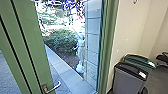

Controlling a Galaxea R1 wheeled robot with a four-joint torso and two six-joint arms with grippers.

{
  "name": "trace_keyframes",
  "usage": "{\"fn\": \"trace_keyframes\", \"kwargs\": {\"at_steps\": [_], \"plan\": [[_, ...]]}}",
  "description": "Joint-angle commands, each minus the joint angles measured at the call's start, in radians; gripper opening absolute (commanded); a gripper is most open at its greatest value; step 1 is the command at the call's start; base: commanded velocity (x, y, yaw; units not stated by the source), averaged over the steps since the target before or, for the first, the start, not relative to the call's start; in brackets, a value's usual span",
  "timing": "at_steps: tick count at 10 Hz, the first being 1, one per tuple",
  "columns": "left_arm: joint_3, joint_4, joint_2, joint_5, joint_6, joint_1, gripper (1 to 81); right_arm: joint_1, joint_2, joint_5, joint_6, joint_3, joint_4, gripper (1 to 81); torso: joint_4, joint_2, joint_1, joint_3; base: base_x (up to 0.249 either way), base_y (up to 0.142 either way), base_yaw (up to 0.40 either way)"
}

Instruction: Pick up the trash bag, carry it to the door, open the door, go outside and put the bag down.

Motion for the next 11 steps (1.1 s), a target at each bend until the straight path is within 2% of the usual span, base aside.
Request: {"fn": "trace_keyframes", "kwargs": {"at_steps": [1,5,9,11], "plan": [[0.001,0.017,-0.006,0.056,0.011,-0.049,1.0,0.034,0.004,-0.049,-0.003,0.005,-0.004,81.1,0.0,0.0,0.0,0.0,0.0,0.0,0.0],[0.037,0.017,-0.032,0.031,0.011,-0.034,1.0,0.028,-0.011,-0.032,-0.006,0.032,-0.004,81.1,0.0,0.0,0.0,0.0,0.0,0.0,0.026],[0.083,0.015,-0.063,0.018,0.011,-0.023,1.0,0.015,-0.104,-0.009,-0.006,0.195,-0.024,81.1,0.0,0.0,0.0,0.0,0.0,0.0,0.129],[0.152,0.014,-0.104,-0.005,0.011,-0.011,1.0,0.015,-0.126,-0.008,-0.006,0.232,-0.033,81.1,0.0,0.0,0.0,0.0,0.0,0.0,0.133]]}}
